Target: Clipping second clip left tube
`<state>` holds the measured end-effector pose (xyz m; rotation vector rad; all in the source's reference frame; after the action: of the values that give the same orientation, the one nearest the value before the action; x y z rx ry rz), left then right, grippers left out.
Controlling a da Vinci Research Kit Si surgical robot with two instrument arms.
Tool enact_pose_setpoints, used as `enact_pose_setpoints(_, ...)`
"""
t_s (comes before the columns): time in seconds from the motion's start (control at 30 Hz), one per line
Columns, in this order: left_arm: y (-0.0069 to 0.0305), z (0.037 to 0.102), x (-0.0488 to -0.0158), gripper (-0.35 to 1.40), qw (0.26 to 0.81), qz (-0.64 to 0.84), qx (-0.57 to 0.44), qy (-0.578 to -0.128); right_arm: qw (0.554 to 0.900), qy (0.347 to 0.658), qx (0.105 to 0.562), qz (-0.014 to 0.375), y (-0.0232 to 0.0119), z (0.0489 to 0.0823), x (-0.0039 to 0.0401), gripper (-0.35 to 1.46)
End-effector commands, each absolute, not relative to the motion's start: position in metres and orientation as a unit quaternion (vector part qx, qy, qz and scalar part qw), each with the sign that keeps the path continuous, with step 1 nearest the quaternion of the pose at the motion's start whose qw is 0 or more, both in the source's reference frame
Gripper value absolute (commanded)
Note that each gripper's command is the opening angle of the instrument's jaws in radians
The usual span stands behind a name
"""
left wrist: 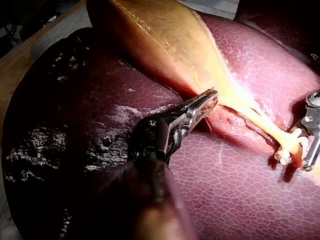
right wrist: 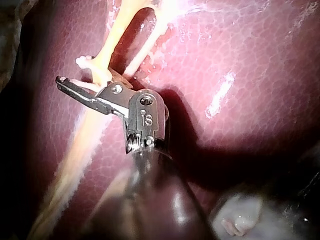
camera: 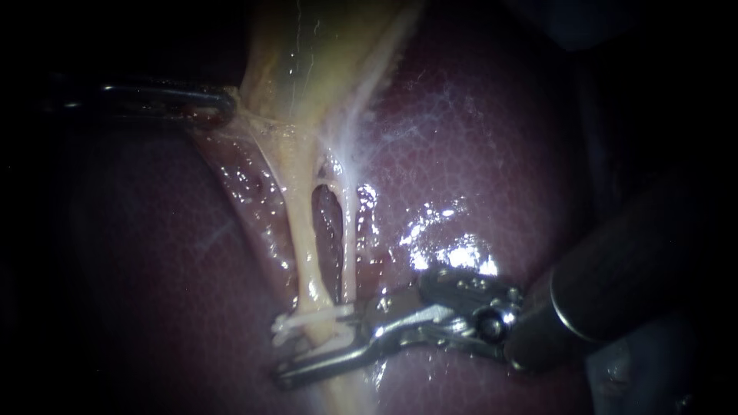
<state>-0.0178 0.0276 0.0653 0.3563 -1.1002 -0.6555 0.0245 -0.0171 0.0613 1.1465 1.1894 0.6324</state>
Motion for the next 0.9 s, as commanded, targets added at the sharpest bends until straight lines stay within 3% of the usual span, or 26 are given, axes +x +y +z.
enact_pose_setpoints(0.03,0.0276,0.0653,-0.0178,-0.35,0.787,-0.304,0.165,-0.511,0.634,0.521,0.499,0.279,-0.0170,0.0613,0.0245,0.47)
enact_pose_setpoints(0.53,0.0276,0.0653,-0.0177,-0.35,0.787,-0.304,0.165,-0.511,0.631,0.531,0.485,0.292,-0.0117,0.0610,0.0223,0.48)
enact_pose_setpoints(0.9,0.0276,0.0653,-0.0177,-0.35,0.787,-0.304,0.165,-0.511,0.631,0.531,0.487,0.287,-0.0117,0.0607,0.0230,0.48)
